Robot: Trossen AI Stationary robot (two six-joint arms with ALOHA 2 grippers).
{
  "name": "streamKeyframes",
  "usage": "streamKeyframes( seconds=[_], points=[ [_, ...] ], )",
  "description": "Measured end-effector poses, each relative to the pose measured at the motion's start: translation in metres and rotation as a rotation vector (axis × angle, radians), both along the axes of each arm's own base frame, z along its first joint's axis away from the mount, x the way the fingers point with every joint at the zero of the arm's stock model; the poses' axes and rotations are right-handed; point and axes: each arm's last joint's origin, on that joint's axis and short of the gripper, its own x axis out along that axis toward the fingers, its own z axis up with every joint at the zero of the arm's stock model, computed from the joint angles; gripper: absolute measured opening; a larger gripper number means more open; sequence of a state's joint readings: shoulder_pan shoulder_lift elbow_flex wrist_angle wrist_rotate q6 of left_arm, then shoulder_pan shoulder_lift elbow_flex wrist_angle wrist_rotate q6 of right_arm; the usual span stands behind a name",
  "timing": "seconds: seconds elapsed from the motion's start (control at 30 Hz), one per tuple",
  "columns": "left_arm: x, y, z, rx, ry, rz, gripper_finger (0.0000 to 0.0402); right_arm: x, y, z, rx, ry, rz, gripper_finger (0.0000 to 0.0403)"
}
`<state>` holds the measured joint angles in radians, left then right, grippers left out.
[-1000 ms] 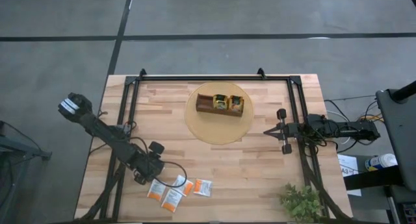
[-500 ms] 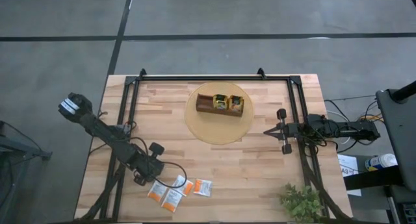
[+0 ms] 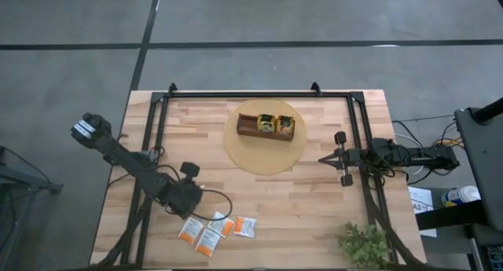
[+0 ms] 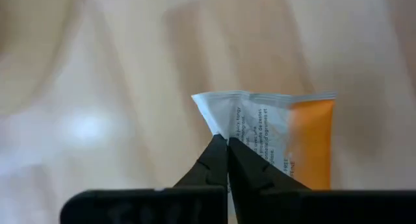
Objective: Pick & Place Tea
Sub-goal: Put the white tea bag into the left section of wooden organizer
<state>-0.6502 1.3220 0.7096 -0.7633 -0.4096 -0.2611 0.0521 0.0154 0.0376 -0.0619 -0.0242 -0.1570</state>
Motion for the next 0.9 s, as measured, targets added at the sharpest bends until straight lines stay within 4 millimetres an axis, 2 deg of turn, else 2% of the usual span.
streamKeyframes(
  seconds=[0.23, 0.4, 0.6, 0.9],
  points=[
    [0.027, 0.012, 0.042, 0.260, -0.233, 0.098, 0.0001, 0.000, 0.000, 0.000, 0.000, 0.000, 0.000, 0.0009],
    [0.050, 0.033, 0.066, 0.451, -0.315, 0.177, 0.0001, 0.000, 0.000, 0.000, 0.000, 0.000, 0.000, 0.0009],
    [0.082, 0.060, 0.071, 0.545, -0.310, 0.214, 0.0000, 0.000, 0.000, 0.000, 0.000, 0.000, 0.000, 0.0009],
    [0.117, 0.098, 0.062, 0.580, -0.298, 0.245, 0.0000, 0.000, 0.000, 0.000, 0.000, 0.000, -0.001, 0.0009]
  ],
)
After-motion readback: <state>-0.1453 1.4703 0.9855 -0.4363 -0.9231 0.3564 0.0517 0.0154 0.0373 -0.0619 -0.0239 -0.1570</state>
